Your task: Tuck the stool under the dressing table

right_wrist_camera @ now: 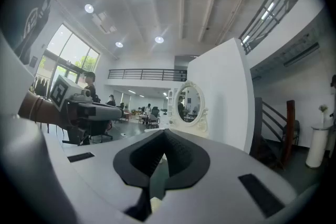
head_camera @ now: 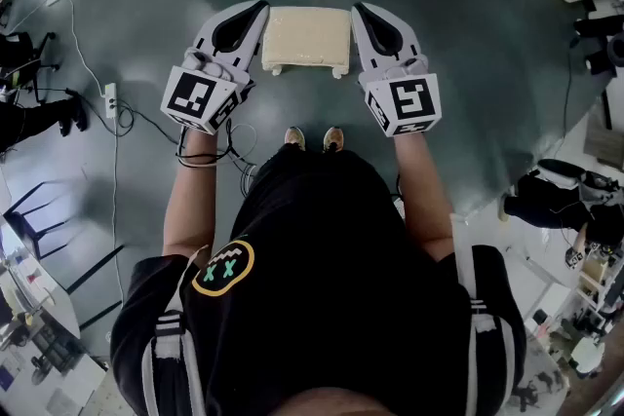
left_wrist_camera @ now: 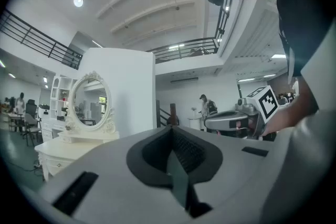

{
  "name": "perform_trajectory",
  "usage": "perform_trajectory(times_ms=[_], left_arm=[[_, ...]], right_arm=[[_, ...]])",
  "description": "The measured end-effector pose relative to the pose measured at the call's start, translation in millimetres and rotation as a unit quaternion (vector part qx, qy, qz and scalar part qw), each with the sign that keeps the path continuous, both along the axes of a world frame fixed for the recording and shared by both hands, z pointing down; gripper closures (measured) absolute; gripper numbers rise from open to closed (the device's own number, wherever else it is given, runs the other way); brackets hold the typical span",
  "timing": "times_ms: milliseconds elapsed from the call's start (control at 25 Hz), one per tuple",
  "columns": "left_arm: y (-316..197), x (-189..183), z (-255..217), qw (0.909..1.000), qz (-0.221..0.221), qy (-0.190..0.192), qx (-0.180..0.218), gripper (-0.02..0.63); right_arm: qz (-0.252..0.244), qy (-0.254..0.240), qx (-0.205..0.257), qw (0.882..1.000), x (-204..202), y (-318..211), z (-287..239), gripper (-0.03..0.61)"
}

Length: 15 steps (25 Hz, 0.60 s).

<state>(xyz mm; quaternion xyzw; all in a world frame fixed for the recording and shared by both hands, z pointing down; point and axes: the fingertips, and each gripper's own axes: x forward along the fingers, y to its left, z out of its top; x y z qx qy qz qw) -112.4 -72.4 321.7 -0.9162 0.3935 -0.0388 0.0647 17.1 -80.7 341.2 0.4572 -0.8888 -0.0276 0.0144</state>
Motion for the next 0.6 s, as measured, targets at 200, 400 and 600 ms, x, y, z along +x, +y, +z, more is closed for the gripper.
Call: perform_trajectory(times_ms=[200,400,600], left_arm=[[-3.5,3.8,2.1,1.0,-0.001,0.001,-0.001,0.594],[-5.5,5.7,4.6,1.0,-0.004,0.0,-0.001,0.594],[-9.4,3.4,7.1,1.0,-0.009,-0.001,-0.002,0.594]], right_arm=[[-0.001,0.001,-0.001,1.0,3.8,-3.5,2.1,0.56],[-0.006,-0.009,-0.009,1.0,4.5,-6.7,5.3,0.558],[-0.007,-0.008,-0.013,1.0,0.7,-11.1,9.1,0.558]])
